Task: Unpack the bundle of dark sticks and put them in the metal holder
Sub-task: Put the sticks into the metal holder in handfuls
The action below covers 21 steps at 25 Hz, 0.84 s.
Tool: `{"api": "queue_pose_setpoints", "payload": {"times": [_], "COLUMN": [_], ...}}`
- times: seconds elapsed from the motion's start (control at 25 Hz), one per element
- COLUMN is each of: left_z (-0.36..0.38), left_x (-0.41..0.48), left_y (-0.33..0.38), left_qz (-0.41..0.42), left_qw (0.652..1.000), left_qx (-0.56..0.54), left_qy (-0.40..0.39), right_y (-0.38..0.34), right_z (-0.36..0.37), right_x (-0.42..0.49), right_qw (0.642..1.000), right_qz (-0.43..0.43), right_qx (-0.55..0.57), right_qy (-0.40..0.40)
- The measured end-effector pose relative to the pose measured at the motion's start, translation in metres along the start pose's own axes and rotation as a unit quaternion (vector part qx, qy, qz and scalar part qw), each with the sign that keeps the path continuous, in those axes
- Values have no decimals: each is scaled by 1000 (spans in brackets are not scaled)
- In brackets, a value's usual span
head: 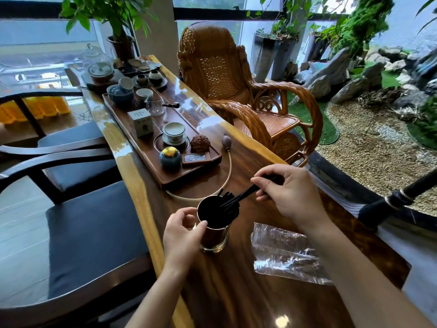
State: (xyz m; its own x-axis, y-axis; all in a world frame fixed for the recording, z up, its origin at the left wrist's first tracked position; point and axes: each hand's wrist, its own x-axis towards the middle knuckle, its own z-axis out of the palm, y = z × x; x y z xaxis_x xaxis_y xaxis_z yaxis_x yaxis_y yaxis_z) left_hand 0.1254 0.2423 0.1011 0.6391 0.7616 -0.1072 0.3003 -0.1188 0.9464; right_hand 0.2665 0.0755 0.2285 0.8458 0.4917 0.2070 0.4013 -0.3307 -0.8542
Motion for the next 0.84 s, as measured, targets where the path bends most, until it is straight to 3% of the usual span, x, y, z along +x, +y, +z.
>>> {"api": "queue_pose_setpoints", "payload": {"times": [0.16, 0.56, 0.72, 0.84], "left_z": [3, -2, 1, 5], "left_x": [4, 4, 5, 9], "left_y": [-5, -15, -10, -4], "left_qz": [109, 114, 129, 137], "left_qw": [983, 982, 984, 983], "left_qx": [136, 141, 121, 119], "left_qy": [-55, -46, -36, -32], "right_y": [8, 47, 46, 49], "right_z": [44, 104, 89, 83], "right_x": [11, 13, 2, -11], "right_qw": [996, 934, 955, 963], "right_qz": [12, -59, -111, -112], "right_qx": [-67, -292, -266, -232], "right_qy": [-60, -195, -72, -78]}}
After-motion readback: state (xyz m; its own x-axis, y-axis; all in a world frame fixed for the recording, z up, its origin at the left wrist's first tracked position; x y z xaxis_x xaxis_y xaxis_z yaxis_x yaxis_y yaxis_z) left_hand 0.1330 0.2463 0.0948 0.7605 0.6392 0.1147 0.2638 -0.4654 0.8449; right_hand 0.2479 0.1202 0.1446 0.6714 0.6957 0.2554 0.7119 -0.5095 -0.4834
